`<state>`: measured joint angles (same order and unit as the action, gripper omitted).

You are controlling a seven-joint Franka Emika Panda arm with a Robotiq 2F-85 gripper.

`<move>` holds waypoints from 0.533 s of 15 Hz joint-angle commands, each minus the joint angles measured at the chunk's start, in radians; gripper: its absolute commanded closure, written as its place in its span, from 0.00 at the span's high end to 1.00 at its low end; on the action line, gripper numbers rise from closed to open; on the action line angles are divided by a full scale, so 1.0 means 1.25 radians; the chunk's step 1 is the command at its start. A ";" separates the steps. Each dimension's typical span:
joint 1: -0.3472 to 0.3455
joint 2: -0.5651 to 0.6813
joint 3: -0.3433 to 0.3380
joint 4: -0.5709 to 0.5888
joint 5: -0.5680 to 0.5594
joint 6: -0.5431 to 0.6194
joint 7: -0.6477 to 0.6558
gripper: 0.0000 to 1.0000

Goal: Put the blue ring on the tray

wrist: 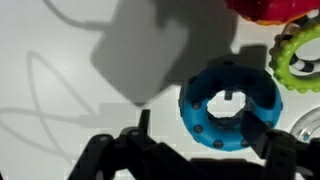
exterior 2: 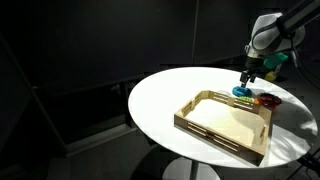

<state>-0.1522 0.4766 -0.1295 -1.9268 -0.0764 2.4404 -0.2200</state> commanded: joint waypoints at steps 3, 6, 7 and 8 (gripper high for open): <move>-0.009 0.017 0.004 0.018 -0.007 -0.030 0.014 1.00; -0.009 0.026 0.003 0.020 -0.009 -0.032 0.015 1.00; -0.009 0.029 0.002 0.020 -0.009 -0.032 0.016 1.00; -0.008 0.031 0.001 0.021 -0.010 -0.032 0.016 0.89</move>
<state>-0.1526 0.5025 -0.1315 -1.9268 -0.0764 2.4274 -0.2200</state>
